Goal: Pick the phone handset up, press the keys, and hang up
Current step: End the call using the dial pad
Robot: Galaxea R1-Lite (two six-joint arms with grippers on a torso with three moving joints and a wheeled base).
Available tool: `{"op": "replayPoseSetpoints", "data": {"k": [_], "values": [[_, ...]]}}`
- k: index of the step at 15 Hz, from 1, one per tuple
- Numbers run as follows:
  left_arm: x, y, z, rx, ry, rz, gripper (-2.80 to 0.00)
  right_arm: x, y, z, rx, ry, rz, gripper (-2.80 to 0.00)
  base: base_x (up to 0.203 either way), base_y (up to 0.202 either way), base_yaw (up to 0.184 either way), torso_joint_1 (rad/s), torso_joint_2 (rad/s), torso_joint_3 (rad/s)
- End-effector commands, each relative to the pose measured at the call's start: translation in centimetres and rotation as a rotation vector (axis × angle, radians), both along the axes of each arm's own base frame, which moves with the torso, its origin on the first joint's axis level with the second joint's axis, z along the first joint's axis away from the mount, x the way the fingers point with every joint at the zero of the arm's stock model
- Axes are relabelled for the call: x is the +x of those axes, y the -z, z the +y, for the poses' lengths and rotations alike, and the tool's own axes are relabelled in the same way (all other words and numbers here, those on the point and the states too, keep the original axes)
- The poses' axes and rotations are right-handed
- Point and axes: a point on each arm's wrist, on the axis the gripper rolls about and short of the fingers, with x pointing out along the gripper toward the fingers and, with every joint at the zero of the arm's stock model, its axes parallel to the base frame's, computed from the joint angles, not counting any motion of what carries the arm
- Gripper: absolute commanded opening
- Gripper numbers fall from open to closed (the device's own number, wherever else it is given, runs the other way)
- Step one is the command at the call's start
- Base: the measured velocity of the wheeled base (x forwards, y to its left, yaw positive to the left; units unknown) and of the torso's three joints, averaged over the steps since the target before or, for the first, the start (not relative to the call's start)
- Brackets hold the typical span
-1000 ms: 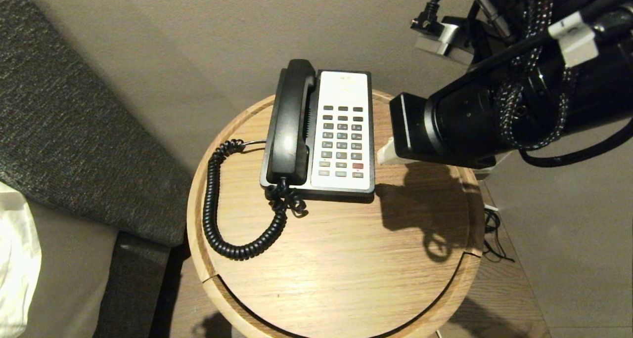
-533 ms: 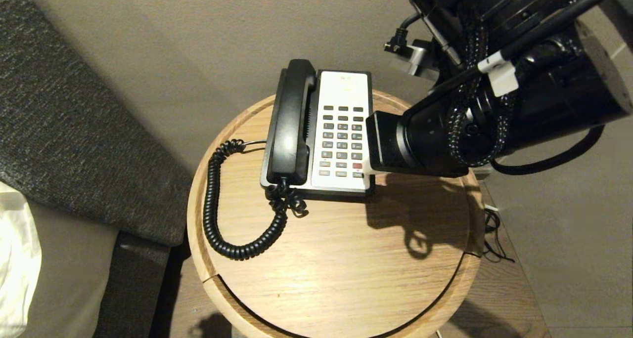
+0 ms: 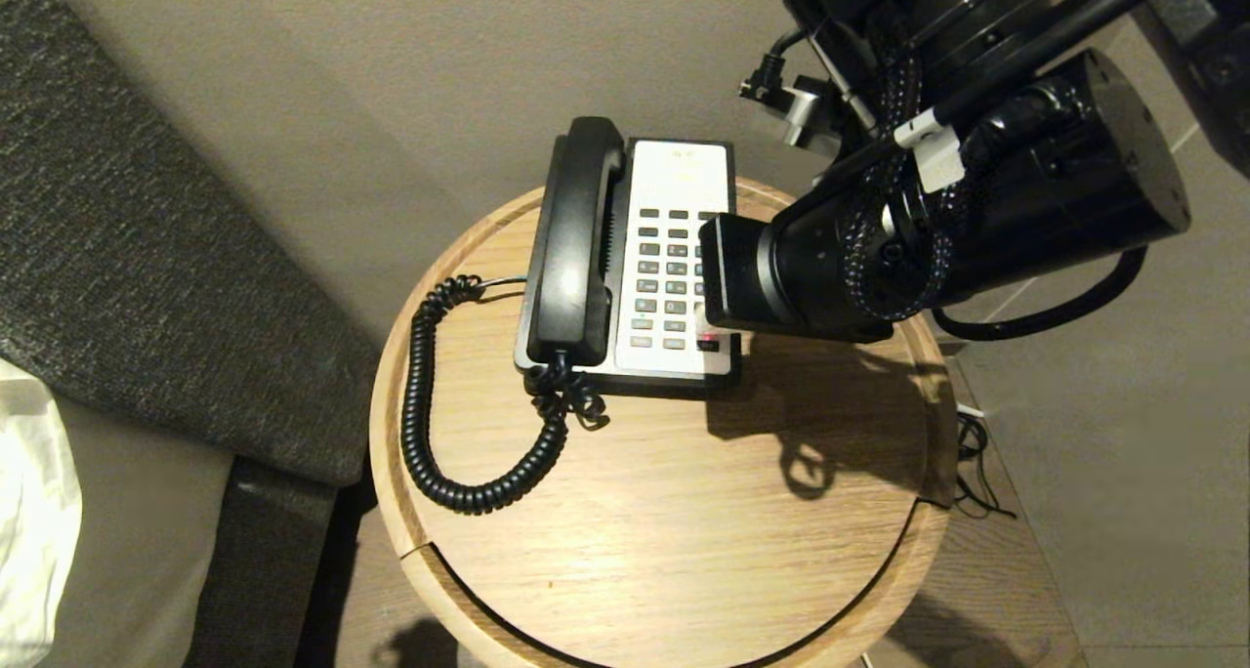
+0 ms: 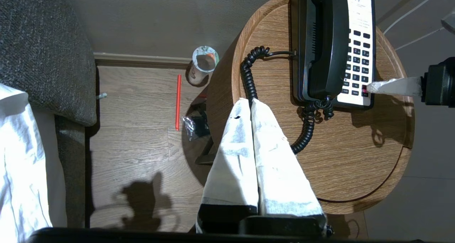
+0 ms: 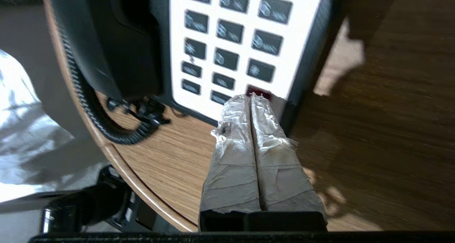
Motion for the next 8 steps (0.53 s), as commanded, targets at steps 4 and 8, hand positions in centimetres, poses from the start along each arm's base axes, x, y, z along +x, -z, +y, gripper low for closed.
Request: {"op": "replayPoseSetpoints", "data": {"k": [4,8], "values": [[0.01,0.08,-0.02,0.004,-0.006,0.001,-2.8,0.01,0.19,0.0,-0.012,0.004,0.009,-2.8,0.0,0.0,0.0,0.0,0.0,0.0],[-0.02,0.11,0.11,0.001,-0.004,0.0,-2.8,0.32,0.72,0.36,-0.025,0.007,0.019,-2.8,0.0,0.0,0.0,0.0,0.0,0.0]]}}
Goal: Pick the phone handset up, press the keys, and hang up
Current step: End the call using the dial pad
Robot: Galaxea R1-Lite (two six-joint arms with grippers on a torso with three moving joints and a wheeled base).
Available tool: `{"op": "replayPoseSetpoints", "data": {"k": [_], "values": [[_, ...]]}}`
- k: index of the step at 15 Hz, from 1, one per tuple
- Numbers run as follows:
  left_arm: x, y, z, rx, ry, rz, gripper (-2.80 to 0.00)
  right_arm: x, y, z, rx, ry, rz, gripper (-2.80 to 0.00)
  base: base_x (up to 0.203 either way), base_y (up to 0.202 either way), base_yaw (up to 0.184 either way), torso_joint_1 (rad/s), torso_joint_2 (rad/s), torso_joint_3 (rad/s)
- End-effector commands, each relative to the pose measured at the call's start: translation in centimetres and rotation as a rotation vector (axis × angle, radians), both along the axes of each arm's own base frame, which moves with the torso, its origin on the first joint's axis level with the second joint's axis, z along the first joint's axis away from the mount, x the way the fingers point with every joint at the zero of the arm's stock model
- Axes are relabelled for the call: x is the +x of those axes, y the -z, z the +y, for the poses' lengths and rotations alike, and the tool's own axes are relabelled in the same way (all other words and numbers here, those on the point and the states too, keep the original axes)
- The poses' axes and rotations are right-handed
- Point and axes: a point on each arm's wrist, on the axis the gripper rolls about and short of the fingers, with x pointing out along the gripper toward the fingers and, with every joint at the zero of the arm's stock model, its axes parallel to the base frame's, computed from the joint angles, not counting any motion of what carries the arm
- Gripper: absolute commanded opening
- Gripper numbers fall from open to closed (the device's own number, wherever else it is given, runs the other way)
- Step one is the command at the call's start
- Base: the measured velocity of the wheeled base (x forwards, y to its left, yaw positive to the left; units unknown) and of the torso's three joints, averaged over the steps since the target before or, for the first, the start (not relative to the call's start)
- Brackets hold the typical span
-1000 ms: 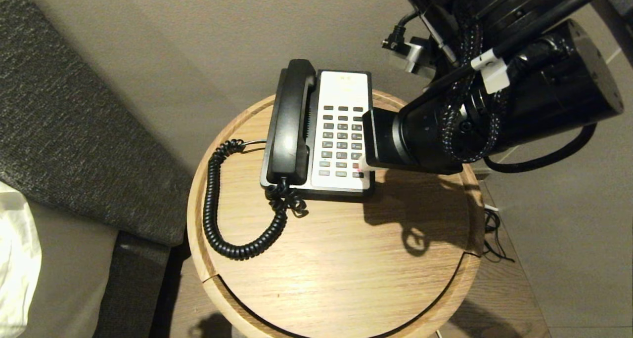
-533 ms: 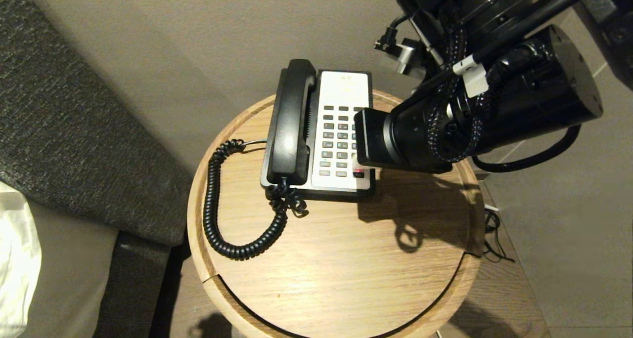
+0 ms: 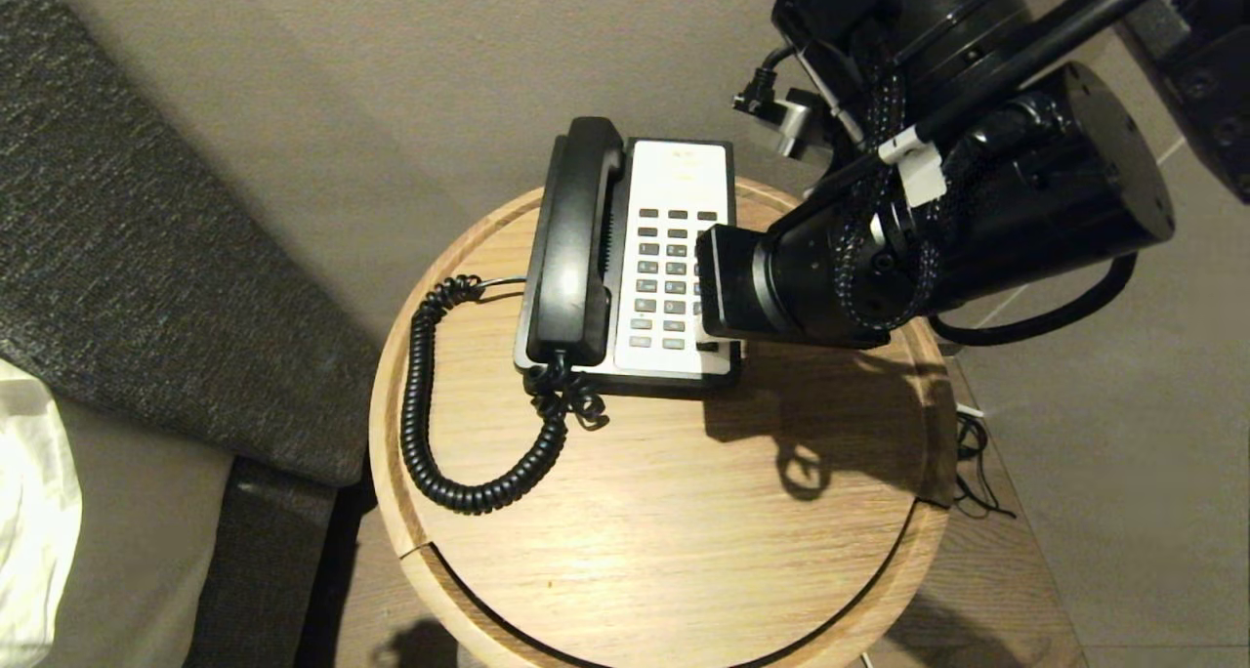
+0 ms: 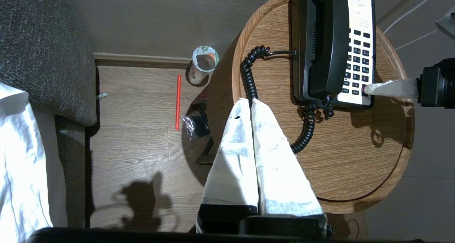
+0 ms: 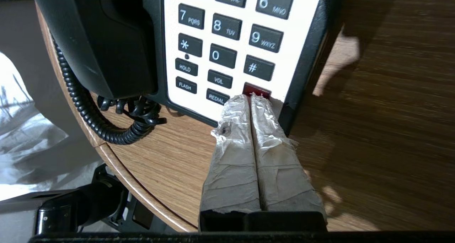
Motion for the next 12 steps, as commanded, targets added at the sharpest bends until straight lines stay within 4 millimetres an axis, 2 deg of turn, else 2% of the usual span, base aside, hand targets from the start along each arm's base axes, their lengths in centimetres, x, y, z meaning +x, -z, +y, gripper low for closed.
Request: {"op": "replayPoseSetpoints", "data": {"k": [1,8,12], "values": [[0.0,0.0,0.0,0.002,-0.006,0.0,-2.8,0.2,0.4,0.2,-0.012,0.006,0.01,-2.8,0.0,0.0,0.0,0.0,0.0,0.0],[0.0,0.1,0.2,-0.001,-0.006,0.0,-2.8,0.6,0.8,0.3,-0.032,0.02,0.008,-2.8,0.0,0.0,0.0,0.0,0.0,0.0],[-0.1,0.3,0.3,0.001,-0.006,0.0,-2.8,-0.3,-0.8,-0.9,0.003,0.02,-0.021,-2.8,0.0,0.0,0.0,0.0,0.0,0.0]]}}
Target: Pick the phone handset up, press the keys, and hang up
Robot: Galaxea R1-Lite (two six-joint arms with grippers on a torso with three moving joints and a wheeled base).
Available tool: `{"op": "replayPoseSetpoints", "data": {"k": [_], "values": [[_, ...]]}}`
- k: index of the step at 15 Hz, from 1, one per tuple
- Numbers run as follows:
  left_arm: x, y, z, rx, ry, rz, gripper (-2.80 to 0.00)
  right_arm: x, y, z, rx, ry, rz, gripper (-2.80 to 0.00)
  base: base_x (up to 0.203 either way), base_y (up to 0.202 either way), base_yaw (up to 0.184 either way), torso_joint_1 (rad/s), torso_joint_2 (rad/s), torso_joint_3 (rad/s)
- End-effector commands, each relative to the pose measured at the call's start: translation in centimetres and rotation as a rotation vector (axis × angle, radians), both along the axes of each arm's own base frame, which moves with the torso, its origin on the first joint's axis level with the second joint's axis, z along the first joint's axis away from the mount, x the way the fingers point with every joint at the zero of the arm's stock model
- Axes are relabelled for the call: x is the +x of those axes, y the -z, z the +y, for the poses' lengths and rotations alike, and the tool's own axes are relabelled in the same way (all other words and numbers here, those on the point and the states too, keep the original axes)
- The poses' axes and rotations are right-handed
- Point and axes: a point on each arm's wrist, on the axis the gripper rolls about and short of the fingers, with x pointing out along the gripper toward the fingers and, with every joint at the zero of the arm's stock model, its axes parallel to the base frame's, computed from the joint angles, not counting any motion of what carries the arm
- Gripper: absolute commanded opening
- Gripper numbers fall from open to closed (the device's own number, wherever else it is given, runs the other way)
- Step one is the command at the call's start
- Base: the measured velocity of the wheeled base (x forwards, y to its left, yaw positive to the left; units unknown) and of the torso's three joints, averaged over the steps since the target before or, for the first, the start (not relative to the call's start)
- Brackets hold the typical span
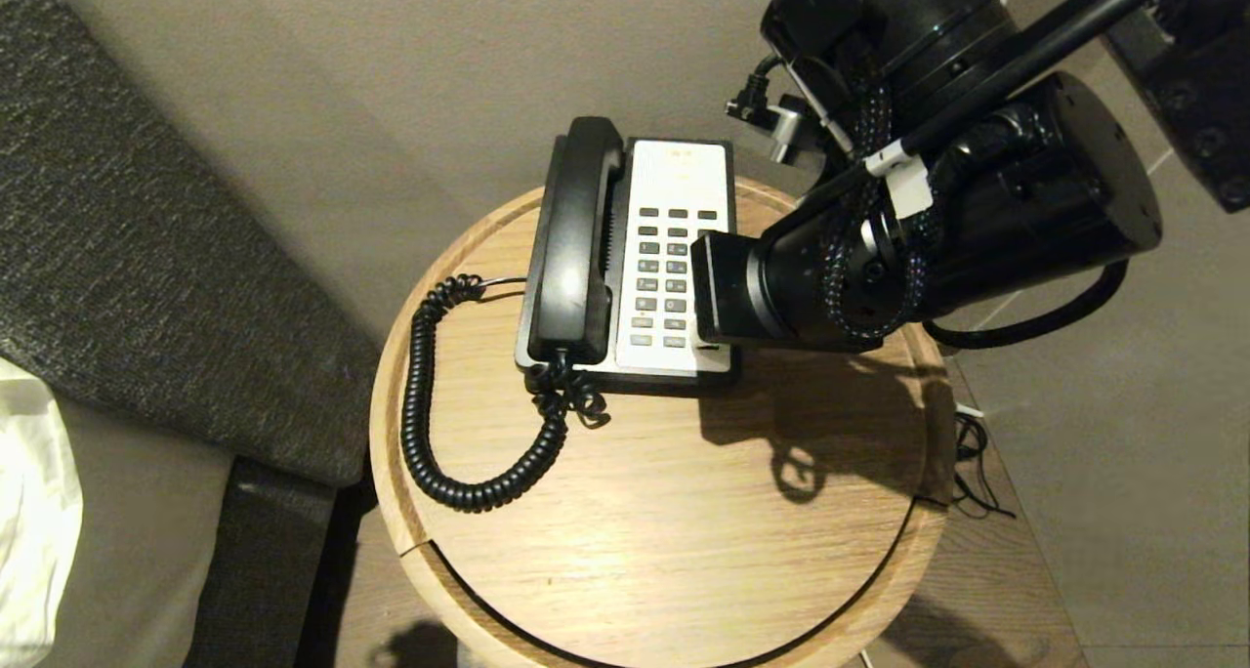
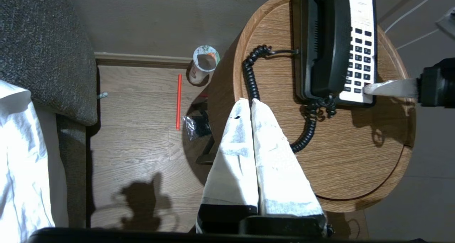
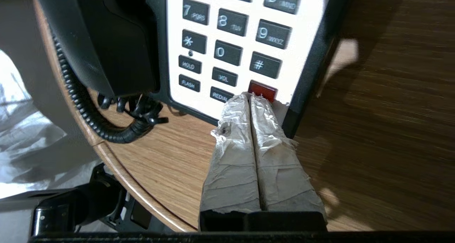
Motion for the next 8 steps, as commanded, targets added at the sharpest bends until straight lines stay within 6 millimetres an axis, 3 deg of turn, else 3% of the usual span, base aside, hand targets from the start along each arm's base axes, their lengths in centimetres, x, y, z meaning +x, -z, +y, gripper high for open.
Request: {"op": "replayPoseSetpoints", "data": {"k": [1,5,8], "values": [[0.0,0.2,0.1,0.004,-0.005,0.001,-2.8,-1.1,-1.6,-1.2,0.041,0.003,-0.028,-2.8,0.0,0.0,0.0,0.0,0.0,0.0],[0.0,1.2,-0.1,0.041,-0.013,0.009,-2.8,-3.2,-4.3,-3.9,0.1,0.006,-0.072,-2.8,0.0,0.0,0.0,0.0,0.0,0.0],[0.0,0.8,0.3,0.022,-0.069,0.008,-2.8,-5.8,-6.4,-7.0,0.15,0.025,-0.089,-2.8,0.0,0.0,0.0,0.0,0.0,0.0]]}}
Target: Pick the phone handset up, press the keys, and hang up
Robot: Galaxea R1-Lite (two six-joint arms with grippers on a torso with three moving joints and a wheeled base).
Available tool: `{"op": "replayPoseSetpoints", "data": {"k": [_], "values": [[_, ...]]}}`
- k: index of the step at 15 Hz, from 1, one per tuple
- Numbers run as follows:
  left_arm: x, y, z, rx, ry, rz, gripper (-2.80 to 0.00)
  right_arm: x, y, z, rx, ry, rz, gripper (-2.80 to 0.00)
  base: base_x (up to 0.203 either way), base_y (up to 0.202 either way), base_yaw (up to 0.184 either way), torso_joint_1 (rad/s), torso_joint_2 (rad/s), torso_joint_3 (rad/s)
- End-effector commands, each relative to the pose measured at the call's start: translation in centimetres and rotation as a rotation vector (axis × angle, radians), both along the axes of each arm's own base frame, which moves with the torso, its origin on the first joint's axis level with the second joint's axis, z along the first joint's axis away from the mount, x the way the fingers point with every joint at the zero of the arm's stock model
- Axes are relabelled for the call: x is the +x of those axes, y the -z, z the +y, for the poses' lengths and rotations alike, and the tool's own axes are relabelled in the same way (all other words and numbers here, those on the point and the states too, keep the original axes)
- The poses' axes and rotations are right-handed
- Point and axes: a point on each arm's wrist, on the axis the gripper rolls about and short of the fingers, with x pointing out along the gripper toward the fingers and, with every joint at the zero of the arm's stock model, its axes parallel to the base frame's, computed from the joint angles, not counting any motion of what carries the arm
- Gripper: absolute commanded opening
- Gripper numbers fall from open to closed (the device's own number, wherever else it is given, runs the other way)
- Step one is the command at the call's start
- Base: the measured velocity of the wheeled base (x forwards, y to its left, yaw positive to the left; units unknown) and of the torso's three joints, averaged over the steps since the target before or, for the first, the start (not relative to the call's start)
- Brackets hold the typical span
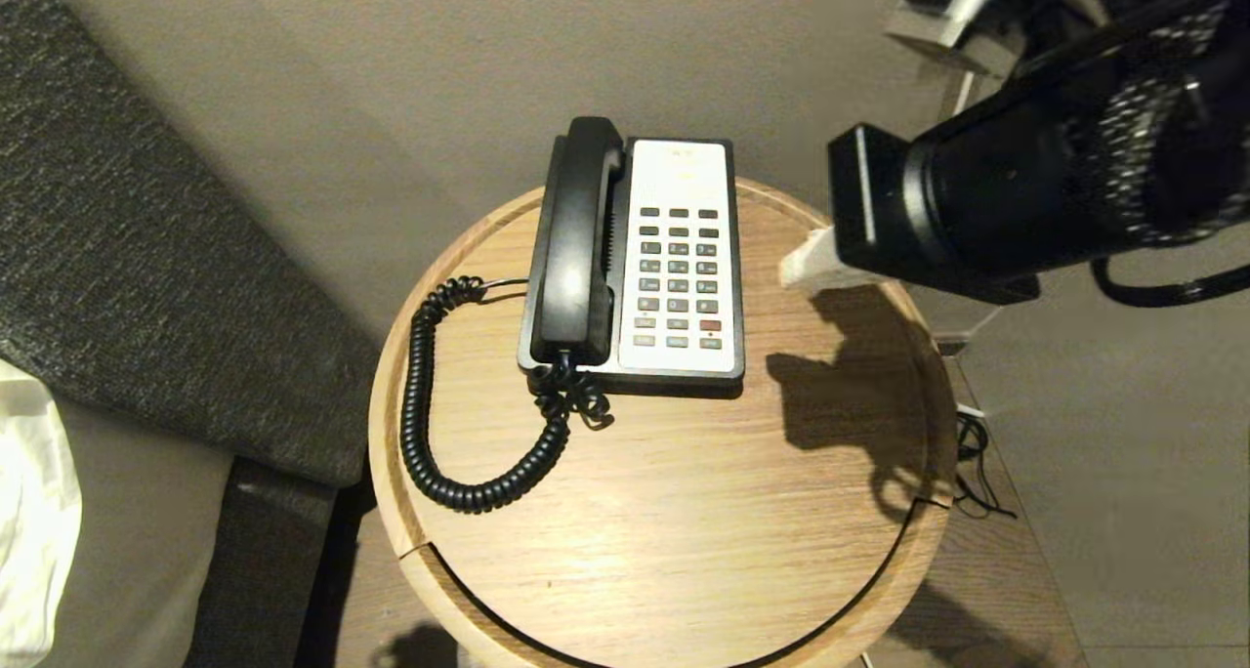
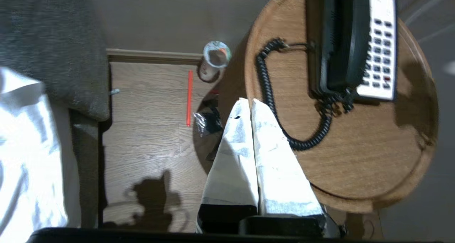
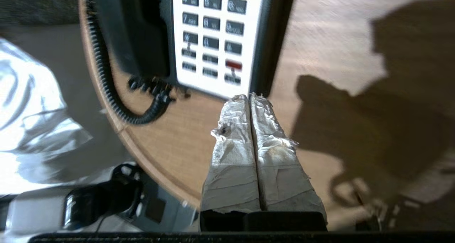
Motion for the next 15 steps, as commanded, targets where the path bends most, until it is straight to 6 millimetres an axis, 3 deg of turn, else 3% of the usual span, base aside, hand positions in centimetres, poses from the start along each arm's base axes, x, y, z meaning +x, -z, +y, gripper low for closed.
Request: {"op": "replayPoseSetpoints", "data": {"k": [1,5,9,12,15], "values": [[-0.1,-0.3,0.5,-0.018,-0.078,-0.002,-2.8,-3.1,-2.6,-3.8,0.069,0.016,-0.043,-2.8,0.0,0.0,0.0,0.0,0.0,0.0],[-0.7,-1.6,1.6,-0.058,-0.363,-0.022,-2.8,-7.8,-5.0,-9.8,0.198,0.133,-0.057,-2.8,0.0,0.0,0.0,0.0,0.0,0.0],[-2.6,-1.9,2.8,-0.075,-0.723,-0.047,-2.8,-13.7,-5.7,-17.5,0.301,0.266,-0.098,-2.8,0.0,0.0,0.0,0.0,0.0,0.0],[-6.1,-1.1,3.7,-0.11,-0.947,-0.093,-2.8,-18.7,-4.8,-22.5,0.333,0.448,-0.152,-2.8,0.0,0.0,0.0,0.0,0.0,0.0],[-9.7,1.0,4.1,-0.136,-1.018,-0.136,-2.8,-24.8,-3.1,-25.1,0.373,0.619,-0.232,-2.8,0.0,0.0,0.0,0.0,0.0,0.0]]}}
